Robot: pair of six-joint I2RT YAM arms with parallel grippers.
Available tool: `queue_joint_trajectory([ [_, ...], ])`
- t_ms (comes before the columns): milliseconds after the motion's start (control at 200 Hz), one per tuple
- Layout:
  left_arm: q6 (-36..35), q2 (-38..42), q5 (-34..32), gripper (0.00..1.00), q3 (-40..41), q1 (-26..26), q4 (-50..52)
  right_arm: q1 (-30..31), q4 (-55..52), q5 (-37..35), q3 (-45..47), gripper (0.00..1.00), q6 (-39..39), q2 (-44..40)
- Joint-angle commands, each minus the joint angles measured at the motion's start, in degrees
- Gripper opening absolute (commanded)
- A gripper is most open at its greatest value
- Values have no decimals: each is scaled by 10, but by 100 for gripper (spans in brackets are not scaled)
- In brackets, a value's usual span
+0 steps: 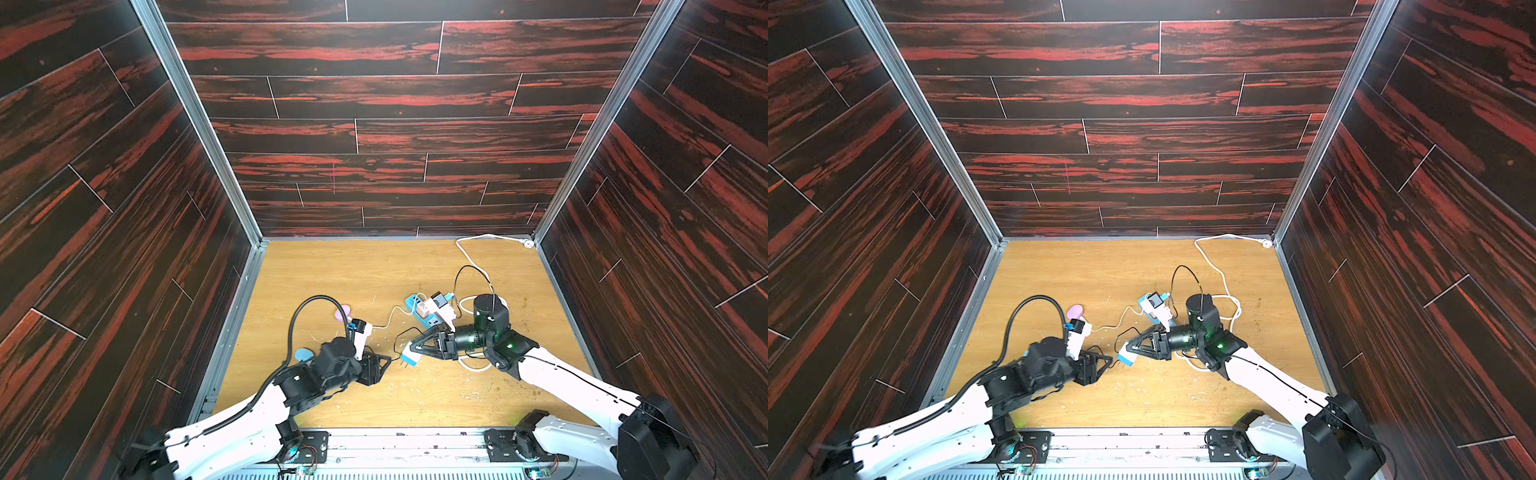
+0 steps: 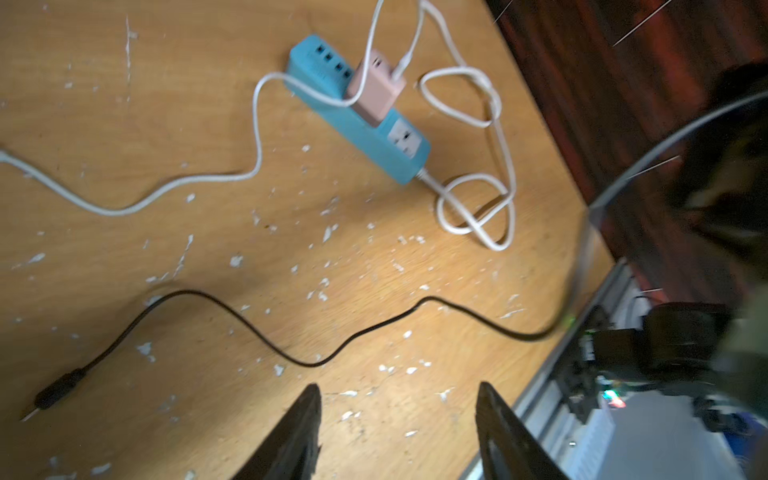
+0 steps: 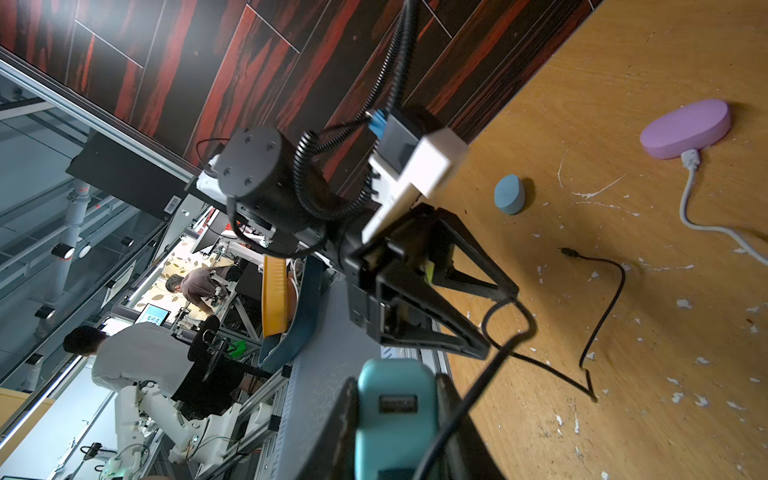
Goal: Charge the bluetooth headset
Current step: Adjust the charging cable at the plug.
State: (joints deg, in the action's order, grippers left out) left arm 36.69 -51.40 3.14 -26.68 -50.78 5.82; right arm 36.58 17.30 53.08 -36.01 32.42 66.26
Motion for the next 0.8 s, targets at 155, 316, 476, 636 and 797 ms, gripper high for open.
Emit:
queue_joint_trajectory([
  [155,-37,-71,-31,62,-21,-32,-58,-2,15,-3,-11,9,6,-4],
  [316,-44,-103,-41,62,-21,-43,-84,-2,30,1,-10,10,16,1],
  [476,-53,-132,-49,61,-28,-44,-90,-2,42,4,-9,10,23,4],
  [636,-61,-151,-60,57,-29,-44,-101,-2,61,7,-3,10,35,4],
  [797,-70,-164,-72,54,-32,-44,-114,-2,77,11,0,10,44,6],
])
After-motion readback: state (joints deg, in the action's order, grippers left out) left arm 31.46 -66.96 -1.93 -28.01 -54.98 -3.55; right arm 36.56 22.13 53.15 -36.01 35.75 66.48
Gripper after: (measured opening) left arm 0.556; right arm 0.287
